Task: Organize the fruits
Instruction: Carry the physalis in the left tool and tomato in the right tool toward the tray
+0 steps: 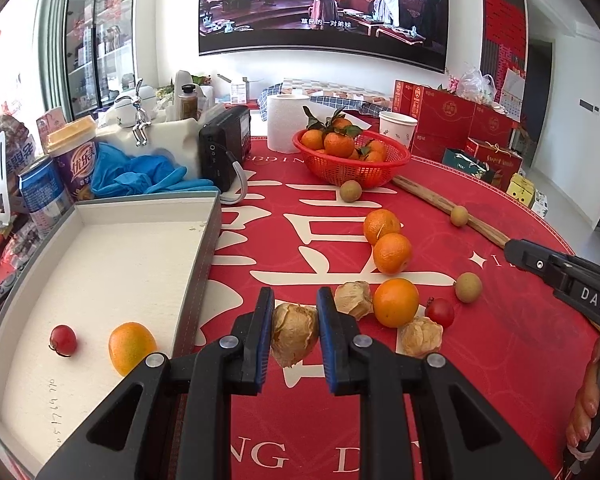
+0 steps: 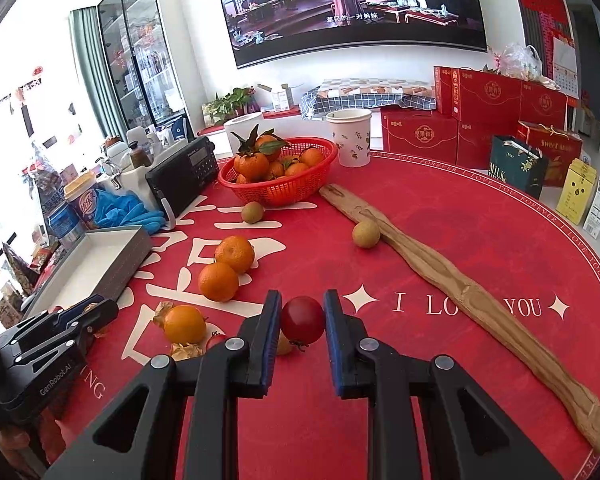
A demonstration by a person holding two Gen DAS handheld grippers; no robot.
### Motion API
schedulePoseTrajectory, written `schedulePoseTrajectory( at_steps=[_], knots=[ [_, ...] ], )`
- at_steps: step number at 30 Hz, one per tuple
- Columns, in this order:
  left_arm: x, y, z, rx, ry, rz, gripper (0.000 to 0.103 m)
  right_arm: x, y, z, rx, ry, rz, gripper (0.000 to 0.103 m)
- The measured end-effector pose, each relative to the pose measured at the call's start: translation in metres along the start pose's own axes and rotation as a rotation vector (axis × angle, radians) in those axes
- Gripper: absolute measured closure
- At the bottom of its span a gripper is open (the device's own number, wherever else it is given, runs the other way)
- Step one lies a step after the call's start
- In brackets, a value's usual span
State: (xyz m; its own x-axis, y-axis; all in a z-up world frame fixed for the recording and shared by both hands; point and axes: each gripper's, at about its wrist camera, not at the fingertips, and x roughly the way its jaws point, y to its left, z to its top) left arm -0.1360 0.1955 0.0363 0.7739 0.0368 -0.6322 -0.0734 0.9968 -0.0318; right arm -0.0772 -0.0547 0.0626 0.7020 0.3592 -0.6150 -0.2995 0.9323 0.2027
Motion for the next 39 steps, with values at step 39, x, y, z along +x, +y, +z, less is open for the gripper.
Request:
schedulePoseTrajectory(
  at_steps=[39],
  knots=[
    [-0.017,0.03,0.006,-0.077,-0.03,0.001,0.079,0.018,0.026,0.001,-0.009,0.04,0.065,0.08]
  ],
)
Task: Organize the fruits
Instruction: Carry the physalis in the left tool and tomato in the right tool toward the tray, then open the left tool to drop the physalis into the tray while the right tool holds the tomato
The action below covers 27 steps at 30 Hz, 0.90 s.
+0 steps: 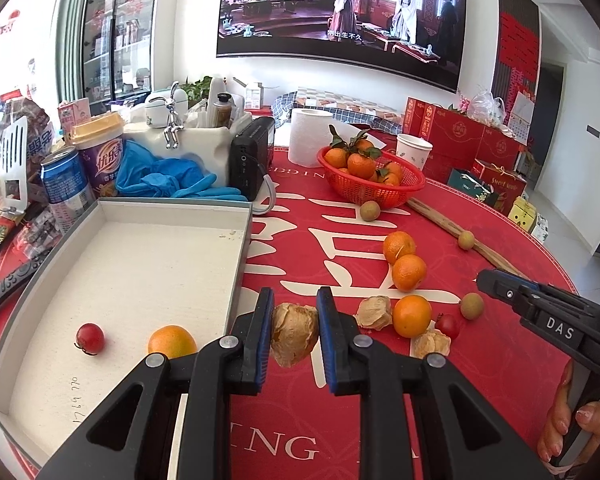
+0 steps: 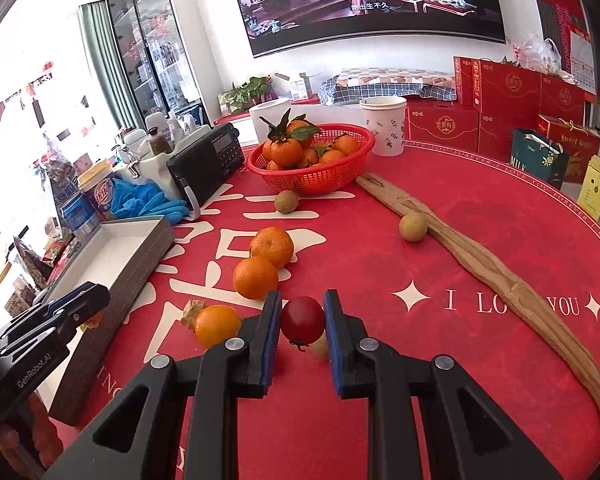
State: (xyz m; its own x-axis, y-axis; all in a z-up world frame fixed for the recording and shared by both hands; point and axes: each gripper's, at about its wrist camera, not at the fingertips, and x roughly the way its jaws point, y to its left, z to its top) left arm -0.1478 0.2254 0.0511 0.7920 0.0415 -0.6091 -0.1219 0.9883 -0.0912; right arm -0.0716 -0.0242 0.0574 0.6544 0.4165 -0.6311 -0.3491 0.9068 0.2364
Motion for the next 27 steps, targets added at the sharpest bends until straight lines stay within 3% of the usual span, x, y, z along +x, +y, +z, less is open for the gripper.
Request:
schedulePoseTrajectory(
  at_steps=[19,27],
  knots=[
    [-0.007,0.036,0.002,-0.07,-0.009,0.043,0.079,0.013,0.024,0.0,-0.014,0.02,0.049,0.08],
    [-0.006,0.054,0.002,-0.105,0.001,0.075,0.079,0.014,0.047,0.0,-0.035,0.028,0.114,0.08]
  ],
)
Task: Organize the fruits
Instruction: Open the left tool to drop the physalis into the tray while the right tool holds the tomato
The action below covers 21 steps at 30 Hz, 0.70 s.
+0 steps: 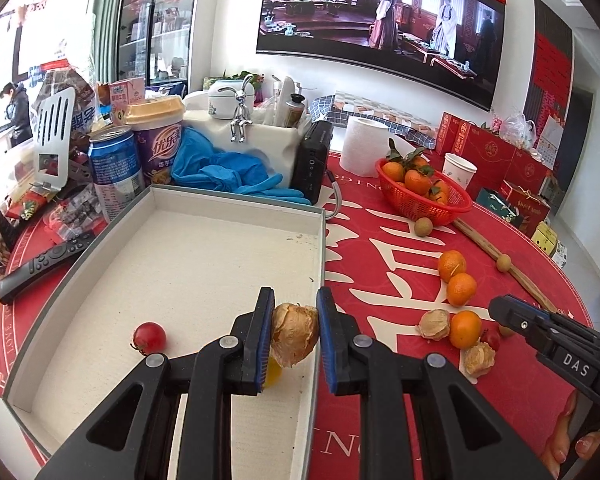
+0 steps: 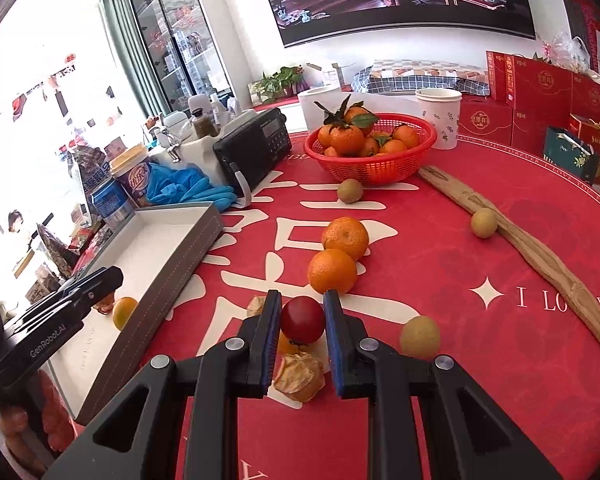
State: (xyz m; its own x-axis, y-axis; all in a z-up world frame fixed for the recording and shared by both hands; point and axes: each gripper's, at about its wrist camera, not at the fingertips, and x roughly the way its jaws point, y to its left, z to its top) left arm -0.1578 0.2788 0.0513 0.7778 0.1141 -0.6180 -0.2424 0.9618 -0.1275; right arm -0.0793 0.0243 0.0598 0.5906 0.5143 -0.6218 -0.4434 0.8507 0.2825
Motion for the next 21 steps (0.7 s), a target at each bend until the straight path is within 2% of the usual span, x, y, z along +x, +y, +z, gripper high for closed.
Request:
schedulePoseTrajectory(
  at_steps=[5,12,16,21],
  knots=[
    [0.002,0.017,0.003,-0.04,0.019,0.01,0.079,0.008,0.028,0.004,-0.045,0.014,0.028,0.08],
    [0.008,0.045,0.0,-0.09,0.055,0.051,0.079,0.031,0.084,0.018,-0.115,0.051,0.126,0.08],
    [0.012,0.06,-0.003,-0.126,0.083,0.052,0.079,0.055,0.11,0.022,-0.138,0.1,0.173,0.08],
    [0.018,0.07,-0.007,-0.13,0.114,0.077,0.079,0.084,0.125,0.025,-0.109,0.163,0.214,0.08]
  ],
)
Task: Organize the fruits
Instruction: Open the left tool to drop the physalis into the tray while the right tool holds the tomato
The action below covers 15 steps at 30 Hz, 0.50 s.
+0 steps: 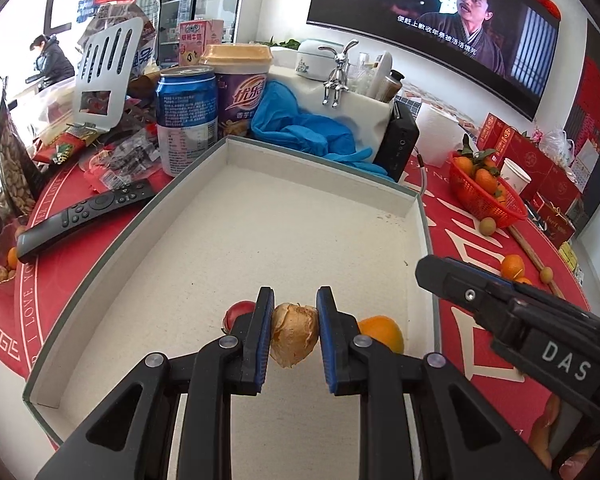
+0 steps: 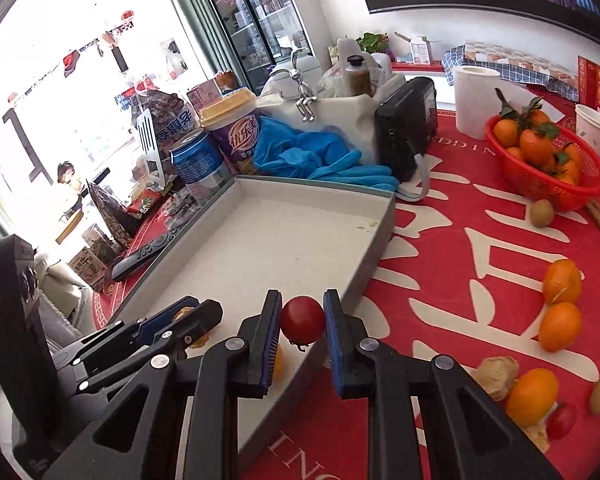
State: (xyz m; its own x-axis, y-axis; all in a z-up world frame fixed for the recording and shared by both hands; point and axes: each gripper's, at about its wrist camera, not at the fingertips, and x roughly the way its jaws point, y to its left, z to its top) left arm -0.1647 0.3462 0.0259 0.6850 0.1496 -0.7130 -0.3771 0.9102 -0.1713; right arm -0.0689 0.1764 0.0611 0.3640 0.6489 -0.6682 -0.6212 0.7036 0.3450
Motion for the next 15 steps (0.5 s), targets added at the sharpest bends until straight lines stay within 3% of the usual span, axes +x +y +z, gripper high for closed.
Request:
schedulePoseTrajectory(
  at_steps=[8,15],
  knots=[
    [0.002,-0.004,-0.004,0.07,-0.01,0.05,0.079,0.034,0.009,0.001,-0.012,0.091,-0.001,0.08],
    [0.0,-0.003,-0.004,0.068,-0.013,0.047,0.079,0.033,0.01,0.001,-0.017,0.101,0.001,0.08]
  ],
)
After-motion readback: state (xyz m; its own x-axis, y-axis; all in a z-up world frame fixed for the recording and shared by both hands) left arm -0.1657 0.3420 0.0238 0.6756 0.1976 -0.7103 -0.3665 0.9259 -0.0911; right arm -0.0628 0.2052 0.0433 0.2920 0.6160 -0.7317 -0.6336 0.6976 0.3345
